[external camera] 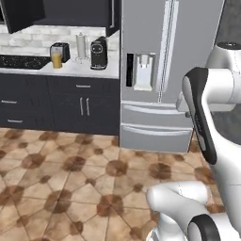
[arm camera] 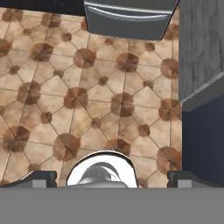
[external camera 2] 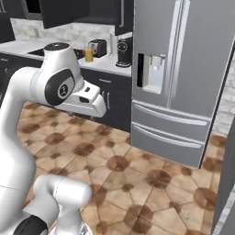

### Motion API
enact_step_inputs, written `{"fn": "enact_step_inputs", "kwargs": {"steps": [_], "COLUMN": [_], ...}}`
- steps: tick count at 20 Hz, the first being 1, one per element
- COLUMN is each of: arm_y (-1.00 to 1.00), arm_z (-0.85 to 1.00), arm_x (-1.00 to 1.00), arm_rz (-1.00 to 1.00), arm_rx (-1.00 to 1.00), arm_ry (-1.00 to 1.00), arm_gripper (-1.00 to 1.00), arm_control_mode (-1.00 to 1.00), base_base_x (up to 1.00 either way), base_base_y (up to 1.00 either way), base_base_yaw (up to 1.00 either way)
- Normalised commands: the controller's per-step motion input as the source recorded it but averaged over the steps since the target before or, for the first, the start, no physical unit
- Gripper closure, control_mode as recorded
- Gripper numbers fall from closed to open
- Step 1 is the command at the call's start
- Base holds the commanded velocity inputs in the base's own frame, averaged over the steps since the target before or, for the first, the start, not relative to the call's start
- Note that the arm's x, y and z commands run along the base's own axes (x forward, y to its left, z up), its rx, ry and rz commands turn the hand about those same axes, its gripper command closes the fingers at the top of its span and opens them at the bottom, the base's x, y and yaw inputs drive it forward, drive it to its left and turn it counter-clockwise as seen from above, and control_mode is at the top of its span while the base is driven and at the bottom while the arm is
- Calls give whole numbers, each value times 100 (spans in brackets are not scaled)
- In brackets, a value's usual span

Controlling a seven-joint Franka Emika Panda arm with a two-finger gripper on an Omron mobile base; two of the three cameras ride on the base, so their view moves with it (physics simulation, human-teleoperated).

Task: There is a tray on the dining counter. Grab the cup, mug, and pitcher and place them on the tray. The pitcher may be placed next to the tray if it cannot fit the tray.

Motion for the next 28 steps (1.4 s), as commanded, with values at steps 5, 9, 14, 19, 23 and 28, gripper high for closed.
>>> {"fn": "enact_step_inputs", "kwargs": {"steps": [5,9,14,19,23,28], "arm_y": [0,0,0,0,0,0], "arm_z": [0,0,0,0,0,0], "arm_x": [0,0,0,0,0,0], "arm_rz": [0,0,0,0,0,0], "arm_rx": [0,0,0,0,0,0], "arm_ry": [0,0,0,0,0,0], "arm_gripper": [-100,-100,-100,-100,-100,-100], "arm_control_mode": [100,100,100,100,100,100], "base_base_x": [100,100,99,80,69,73], "base_base_y": [0,0,0,0,0,0], "base_base_yaw": [45,44,41,28,26,34]}}
